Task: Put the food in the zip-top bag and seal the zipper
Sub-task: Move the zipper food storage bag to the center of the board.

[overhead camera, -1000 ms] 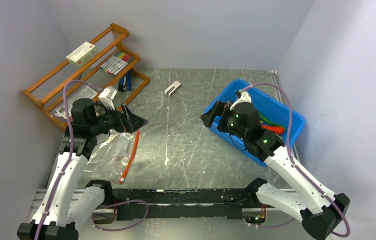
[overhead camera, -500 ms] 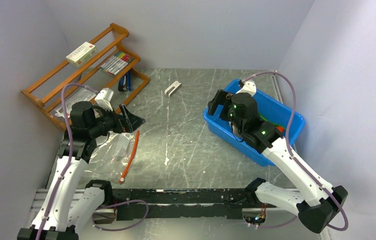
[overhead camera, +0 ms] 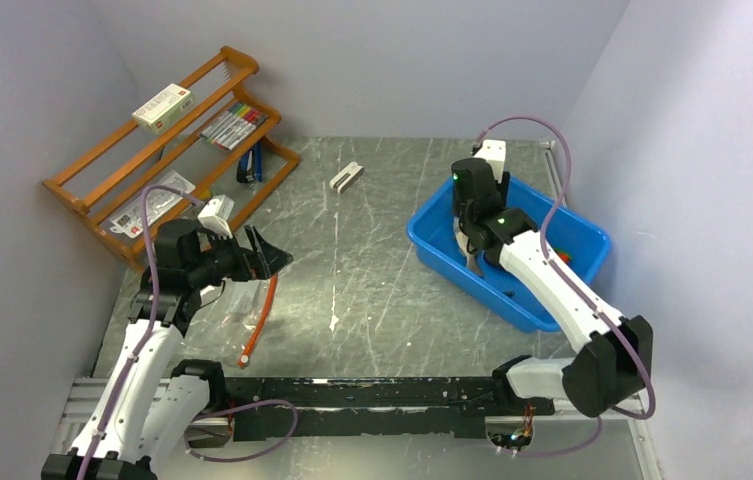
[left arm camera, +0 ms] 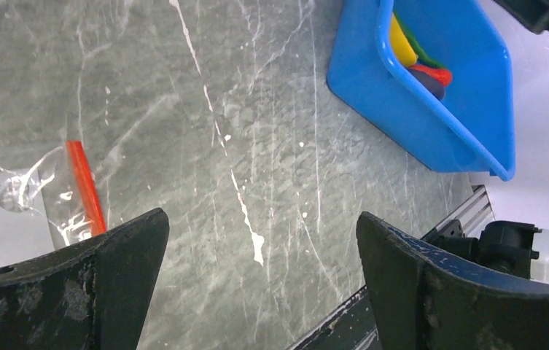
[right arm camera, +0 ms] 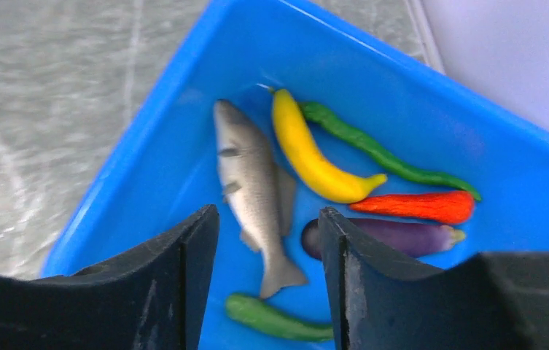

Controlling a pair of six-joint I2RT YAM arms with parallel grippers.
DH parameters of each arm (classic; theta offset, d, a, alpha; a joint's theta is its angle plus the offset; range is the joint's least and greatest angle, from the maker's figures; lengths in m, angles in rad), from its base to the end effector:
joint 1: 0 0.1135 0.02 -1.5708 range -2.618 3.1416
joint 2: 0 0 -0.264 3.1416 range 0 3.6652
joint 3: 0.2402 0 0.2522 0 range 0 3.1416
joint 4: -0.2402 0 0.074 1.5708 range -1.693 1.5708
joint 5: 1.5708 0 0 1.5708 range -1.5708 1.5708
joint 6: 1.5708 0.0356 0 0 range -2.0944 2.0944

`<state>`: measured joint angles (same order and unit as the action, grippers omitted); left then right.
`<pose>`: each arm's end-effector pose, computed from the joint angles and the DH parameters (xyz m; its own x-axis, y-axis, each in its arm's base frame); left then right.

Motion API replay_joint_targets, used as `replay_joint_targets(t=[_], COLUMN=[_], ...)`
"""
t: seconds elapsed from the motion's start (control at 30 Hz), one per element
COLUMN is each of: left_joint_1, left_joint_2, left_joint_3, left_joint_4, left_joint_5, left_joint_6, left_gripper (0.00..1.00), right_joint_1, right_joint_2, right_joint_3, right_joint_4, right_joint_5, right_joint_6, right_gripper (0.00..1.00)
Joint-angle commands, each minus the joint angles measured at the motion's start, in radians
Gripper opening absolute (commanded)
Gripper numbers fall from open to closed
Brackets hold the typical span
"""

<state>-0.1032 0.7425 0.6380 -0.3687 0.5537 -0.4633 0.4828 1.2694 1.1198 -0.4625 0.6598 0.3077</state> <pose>0.1654 -0.0359 0.2786 -0.6527 -0.3145 -0.6892 0.2923 0.7347 -0.6122 0.2549 0.1090 0.3297 -0.4615 0.0283 -0.8867 0.2280 0.9697 -0.0878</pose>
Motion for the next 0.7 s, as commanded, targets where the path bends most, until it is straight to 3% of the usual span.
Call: replay_joint_targets(t=[0.0, 0.37, 0.43, 0.53, 0.67], left_joint_1=[-0.006, -0.005, -0.005, -0.006, -0.006], left_joint_2=[-0.035, -0.016, -0.008, 0.038, 0.185], left_joint_3=[0.019, 0.019, 0.014, 0.033, 0.146], left_joint_4=[0.050, 0.040, 0.022, -0.054, -0.227], left_joint_5=[0.004, -0.005, -0.075, -0.322, -0.511], left_joint_6=[0.048, 0.054, 0.032, -0.045, -0.067], left_gripper=[0.99, 0.98, 0.95, 0.88, 0.83], right_joint_1=[-0.094, -0.246, -0.249, -0.250, -0.250], right_joint_2=[0.057, 0.270, 0.305, 0.342, 0.298], right_joint_3=[-0.005, 0.019, 0.032, 0.051, 0.017], right_joint_4=[0.045, 0.075, 0.069, 0.047, 0.073], right_joint_5=[-0.024, -0.115, -0.114, -0.135, -0.175], right_joint_6=[-0.104, -0.187, -0.192, -0.183, -0.167], right_gripper=[0.51, 0.39, 0.39, 0.39, 0.39])
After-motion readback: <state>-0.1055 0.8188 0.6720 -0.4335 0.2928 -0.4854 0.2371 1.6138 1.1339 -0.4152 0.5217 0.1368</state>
